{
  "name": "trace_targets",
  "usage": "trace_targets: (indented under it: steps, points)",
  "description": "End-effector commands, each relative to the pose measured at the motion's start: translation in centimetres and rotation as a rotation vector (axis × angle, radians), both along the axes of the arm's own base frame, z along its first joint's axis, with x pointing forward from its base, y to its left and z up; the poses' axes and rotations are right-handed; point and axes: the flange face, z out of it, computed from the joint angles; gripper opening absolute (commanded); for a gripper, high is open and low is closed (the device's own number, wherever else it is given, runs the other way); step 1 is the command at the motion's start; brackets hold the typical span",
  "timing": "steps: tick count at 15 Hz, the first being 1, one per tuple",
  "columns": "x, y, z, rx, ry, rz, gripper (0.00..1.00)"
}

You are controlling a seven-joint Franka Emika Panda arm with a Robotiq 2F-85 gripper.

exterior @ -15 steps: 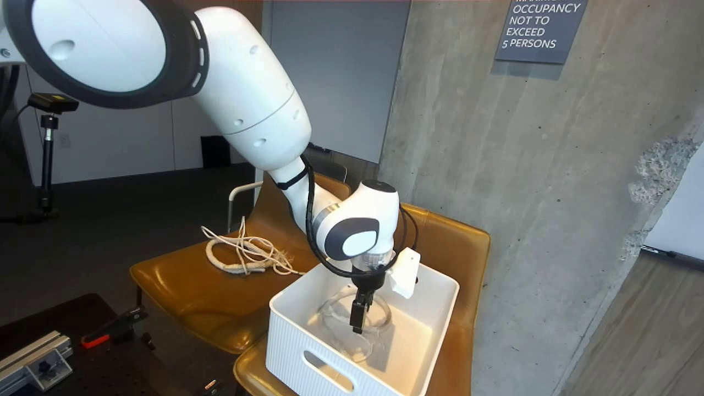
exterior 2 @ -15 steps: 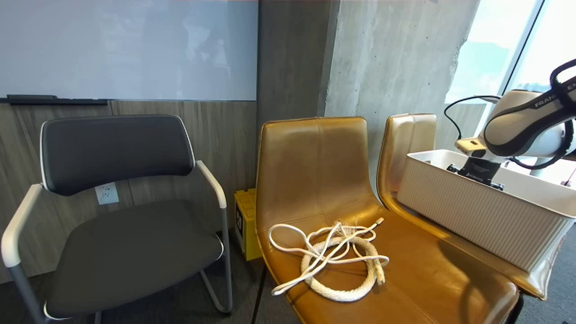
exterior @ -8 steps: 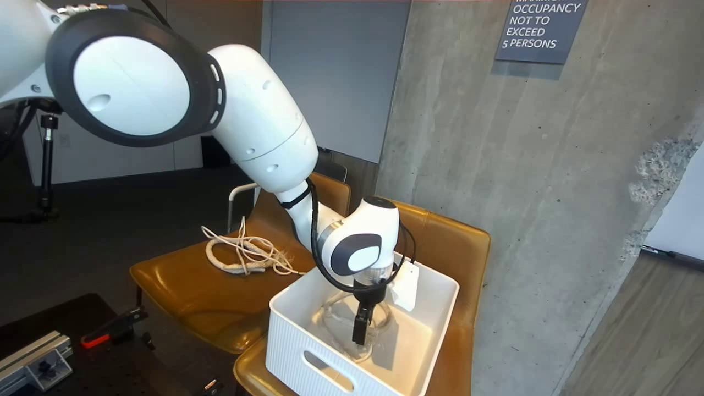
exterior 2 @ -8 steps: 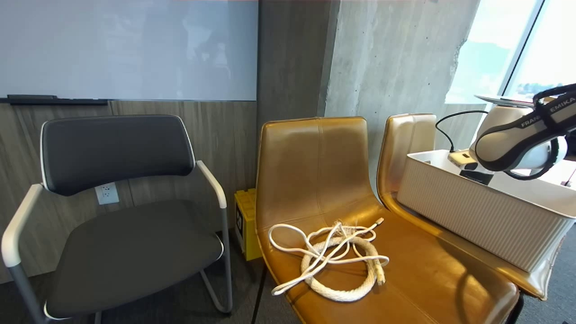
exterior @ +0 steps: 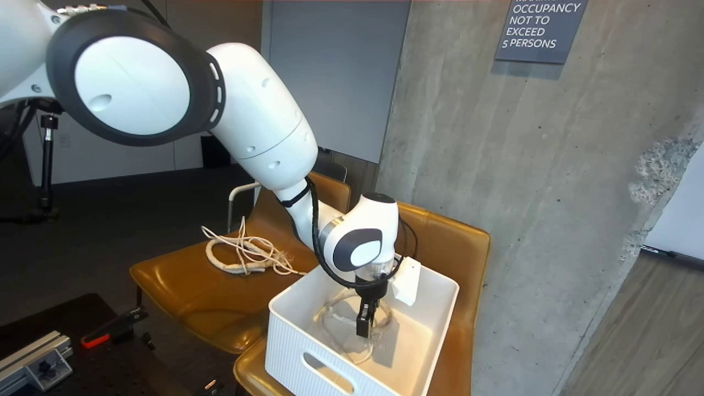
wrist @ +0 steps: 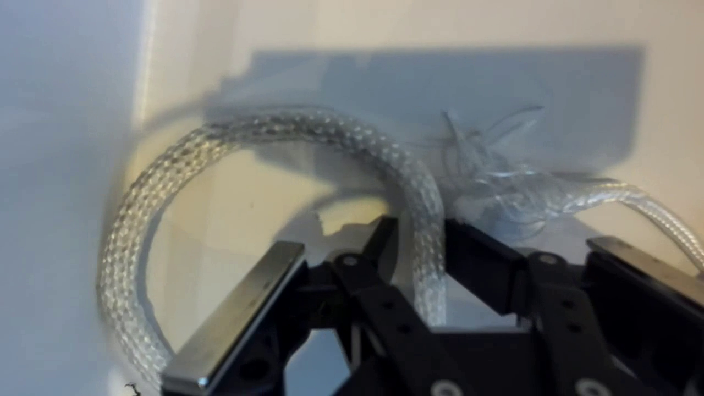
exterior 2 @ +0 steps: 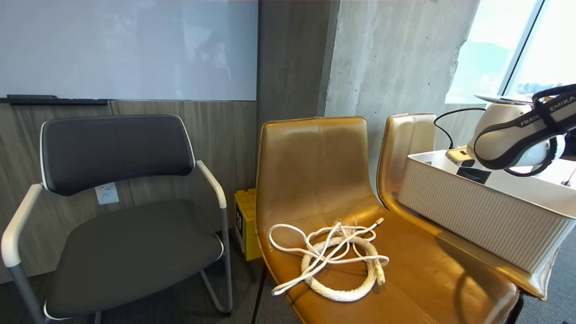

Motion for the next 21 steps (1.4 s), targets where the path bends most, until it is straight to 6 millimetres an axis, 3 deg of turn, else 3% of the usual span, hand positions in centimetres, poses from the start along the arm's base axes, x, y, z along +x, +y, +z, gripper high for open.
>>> trace_targets:
  steps: [1, 4, 6, 9, 13, 17, 21]
  points:
    - [-0.7, 0.8, 0.0, -0.049, 0.010, -0.042, 0.00]
    - [-1.0, 2.1, 1.6, -0.087, -0.005, -0.090, 0.04]
    - [-1.2, 3.5, 4.6, -0.126, -0.001, -0.134, 0.04]
    - [-0.7, 5.4, 10.7, -0.197, -0.067, -0.183, 0.04]
    - [0.3, 8.4, 20.7, -0.300, -0.194, -0.237, 0.04]
    - [0.7, 15.2, 29.6, -0.360, -0.319, -0.240, 0.04]
    - [0.5, 25.6, 35.6, -0.368, -0.412, -0.177, 0.04]
